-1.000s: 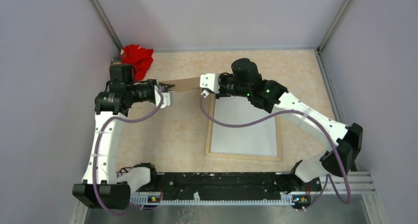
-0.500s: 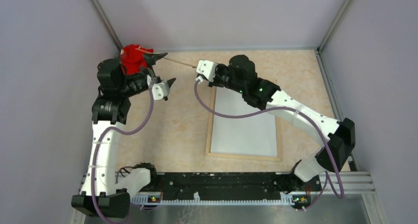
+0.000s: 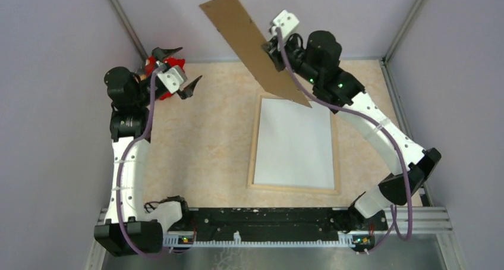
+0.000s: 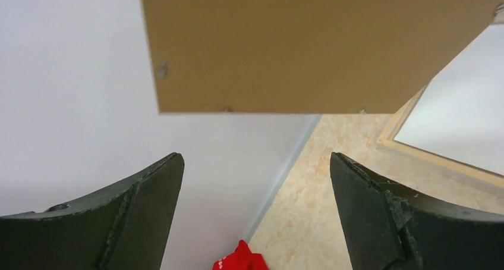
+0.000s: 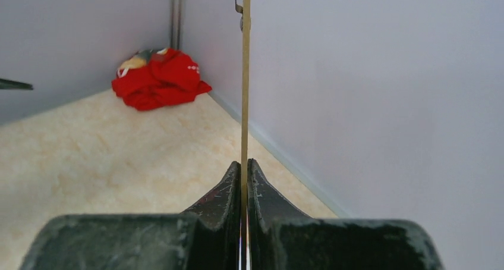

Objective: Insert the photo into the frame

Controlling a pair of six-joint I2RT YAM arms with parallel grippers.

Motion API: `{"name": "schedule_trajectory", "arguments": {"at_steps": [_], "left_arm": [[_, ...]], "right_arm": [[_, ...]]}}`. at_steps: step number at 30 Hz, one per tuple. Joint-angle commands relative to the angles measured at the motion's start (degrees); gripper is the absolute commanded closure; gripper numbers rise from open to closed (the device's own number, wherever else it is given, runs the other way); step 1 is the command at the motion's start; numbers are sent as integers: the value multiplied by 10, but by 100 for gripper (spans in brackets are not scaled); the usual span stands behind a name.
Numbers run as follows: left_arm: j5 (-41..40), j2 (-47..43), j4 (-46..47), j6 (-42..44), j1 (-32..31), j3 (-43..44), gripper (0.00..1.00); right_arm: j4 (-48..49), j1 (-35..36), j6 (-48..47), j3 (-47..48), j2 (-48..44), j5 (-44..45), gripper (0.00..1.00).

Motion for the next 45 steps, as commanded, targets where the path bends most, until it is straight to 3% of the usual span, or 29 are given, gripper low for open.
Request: {"name": "schedule_trajectory", "arguments": {"at_steps": [1, 5, 10, 14, 20, 30, 39, 45], "left_arm": [[22, 6, 120, -146, 32, 2, 1], [21, 20, 148, -191, 55, -1, 1], [18, 73, 22, -189, 58, 34, 1], [15, 101, -23, -183, 57, 11, 1], [8, 101, -54, -137, 37, -69, 1], [-22, 133, -76, -96, -38, -151, 1], [-14, 193, -94, -82, -71, -152, 5], [-52, 211, -80, -80, -129, -171, 6]], "right_arm": [[13, -31, 116, 61, -6, -28, 100], [-80, -56, 182, 141, 25, -35, 100], [-209, -141, 367, 240, 62, -89, 100], [-229, -223, 495, 178, 49, -185, 100], [-54, -325, 684, -101, -46, -306, 100], [184, -407, 794, -446, -187, -341, 100], [412, -456, 895, -677, -286, -319, 100], [567, -457, 1002, -803, -321, -227, 100]]}}
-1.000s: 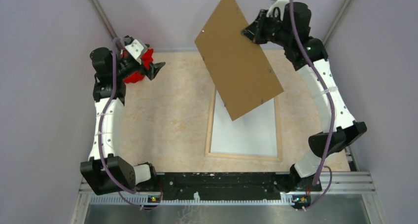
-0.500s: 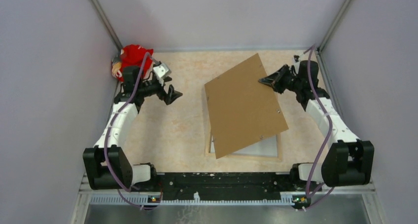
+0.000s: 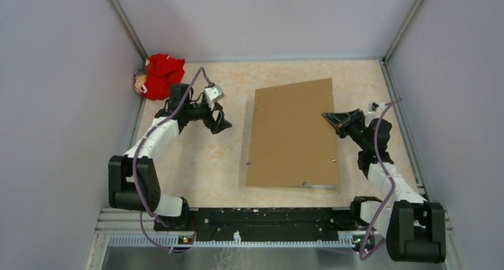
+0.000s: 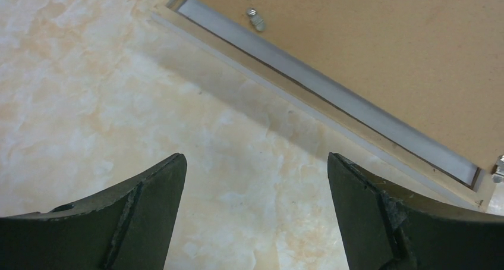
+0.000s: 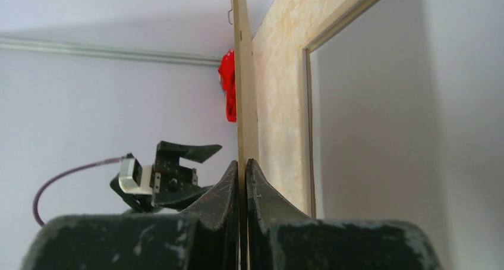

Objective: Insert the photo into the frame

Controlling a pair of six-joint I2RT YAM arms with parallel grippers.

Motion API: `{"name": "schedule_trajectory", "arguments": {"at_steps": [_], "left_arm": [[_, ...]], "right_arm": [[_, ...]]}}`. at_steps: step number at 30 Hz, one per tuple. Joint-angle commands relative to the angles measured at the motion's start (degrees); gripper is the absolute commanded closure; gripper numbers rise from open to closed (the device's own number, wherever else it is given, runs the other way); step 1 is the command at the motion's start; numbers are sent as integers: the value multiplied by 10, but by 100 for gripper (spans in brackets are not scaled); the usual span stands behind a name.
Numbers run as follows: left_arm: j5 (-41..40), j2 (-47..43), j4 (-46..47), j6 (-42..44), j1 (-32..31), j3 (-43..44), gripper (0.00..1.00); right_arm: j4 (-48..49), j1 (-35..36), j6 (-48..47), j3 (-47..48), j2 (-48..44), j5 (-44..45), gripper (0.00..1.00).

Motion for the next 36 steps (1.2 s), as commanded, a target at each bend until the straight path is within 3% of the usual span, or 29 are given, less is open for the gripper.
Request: {"name": "schedule_trajectory", "arguments": {"at_steps": [1, 8, 17, 36], "left_arm": [[-32, 14, 20, 13, -54, -20, 6], [-73, 29, 35, 7, -116, -33, 7], [-112, 33, 50, 3, -169, -54, 8], [-122, -17, 15, 23, -200, -81, 8]], "right_arm": [[209, -4, 125, -61, -33, 75, 100], [215, -5, 125, -112, -64, 135, 100], [264, -5, 148, -130, -37, 143, 100], [110, -5, 131, -153, -169, 260, 100]]}}
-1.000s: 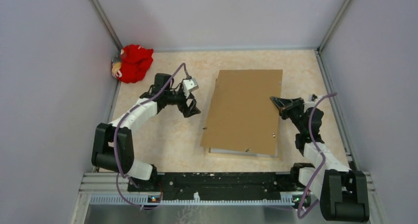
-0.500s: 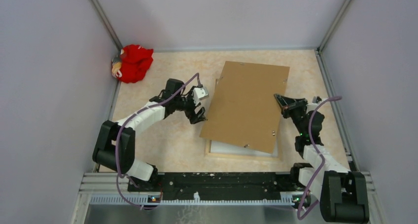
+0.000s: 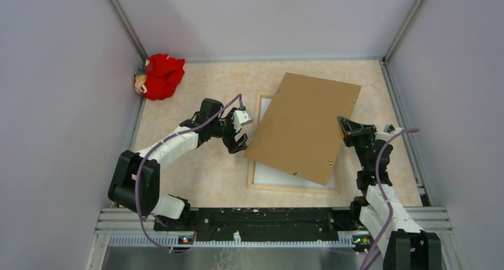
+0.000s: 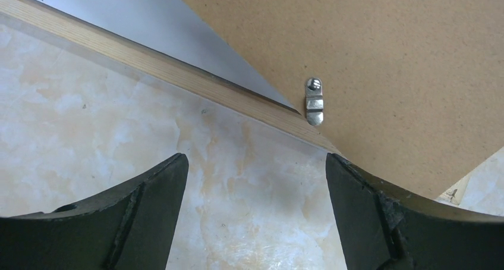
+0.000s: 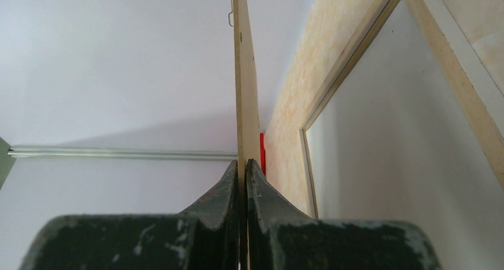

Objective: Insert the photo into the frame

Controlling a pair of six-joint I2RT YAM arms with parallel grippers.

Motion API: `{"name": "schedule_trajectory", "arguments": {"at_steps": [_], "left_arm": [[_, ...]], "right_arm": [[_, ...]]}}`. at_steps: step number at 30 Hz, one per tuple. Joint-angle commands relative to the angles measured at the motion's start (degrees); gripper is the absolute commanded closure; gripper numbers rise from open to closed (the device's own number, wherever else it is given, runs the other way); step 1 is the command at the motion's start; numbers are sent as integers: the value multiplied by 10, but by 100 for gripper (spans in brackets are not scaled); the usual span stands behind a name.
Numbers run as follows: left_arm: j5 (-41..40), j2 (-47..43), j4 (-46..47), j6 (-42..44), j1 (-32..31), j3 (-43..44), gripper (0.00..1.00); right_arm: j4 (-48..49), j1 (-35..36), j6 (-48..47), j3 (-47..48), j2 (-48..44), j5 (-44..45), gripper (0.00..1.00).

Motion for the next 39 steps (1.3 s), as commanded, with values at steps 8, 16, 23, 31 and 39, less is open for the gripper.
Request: {"name": "schedule_trajectory", "arguments": {"at_steps": [8, 16, 23, 31, 39], "left_arm": [[-39, -5, -43, 21, -1, 29, 7], [-37, 48, -37, 8, 17, 55, 9], [-35, 56, -32, 3, 16, 61, 9], [-35, 68, -29, 0, 16, 66, 11], [-29, 81, -25, -1, 15, 67, 13]], "right_arm": [[-48, -51, -33, 47, -16, -93, 100], [24, -134, -52, 54, 82, -316, 100], [62, -135, -96, 110, 158, -359, 100], [153, -135, -85, 133, 266, -375, 100], [233, -135, -58, 123, 329, -372, 100]]}}
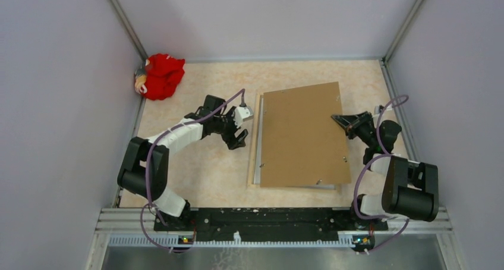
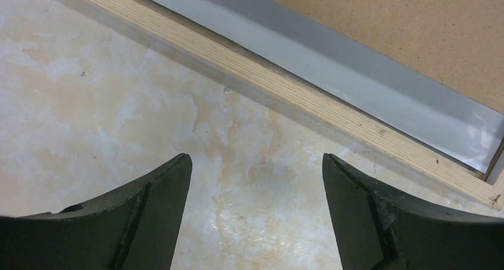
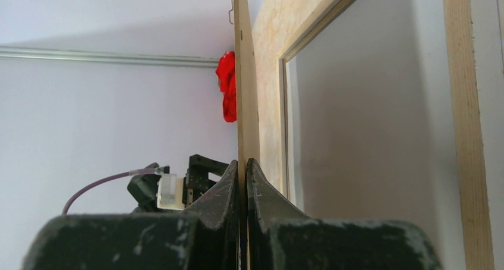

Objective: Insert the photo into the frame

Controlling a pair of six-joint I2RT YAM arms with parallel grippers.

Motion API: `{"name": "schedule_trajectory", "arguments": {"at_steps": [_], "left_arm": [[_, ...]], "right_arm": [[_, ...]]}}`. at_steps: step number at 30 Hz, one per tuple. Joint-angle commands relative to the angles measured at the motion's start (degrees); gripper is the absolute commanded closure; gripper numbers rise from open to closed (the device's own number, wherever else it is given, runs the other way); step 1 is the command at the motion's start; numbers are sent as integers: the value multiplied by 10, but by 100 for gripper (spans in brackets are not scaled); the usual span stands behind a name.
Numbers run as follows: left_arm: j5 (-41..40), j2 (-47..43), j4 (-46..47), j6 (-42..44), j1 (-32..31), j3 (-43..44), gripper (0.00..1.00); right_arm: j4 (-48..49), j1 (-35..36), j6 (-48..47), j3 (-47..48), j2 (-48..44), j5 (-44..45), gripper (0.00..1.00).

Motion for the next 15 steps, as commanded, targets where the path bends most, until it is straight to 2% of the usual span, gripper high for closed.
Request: {"name": "schedule_trajectory", "arguments": {"at_steps": [1, 15], "left_arm": [[10, 11, 12, -6, 0, 19, 13], [12, 24, 14, -7, 0, 25, 15]], "right_arm": [[99, -4, 29, 15, 9, -13, 100], [67, 8, -14, 4, 23, 26, 100]]}}
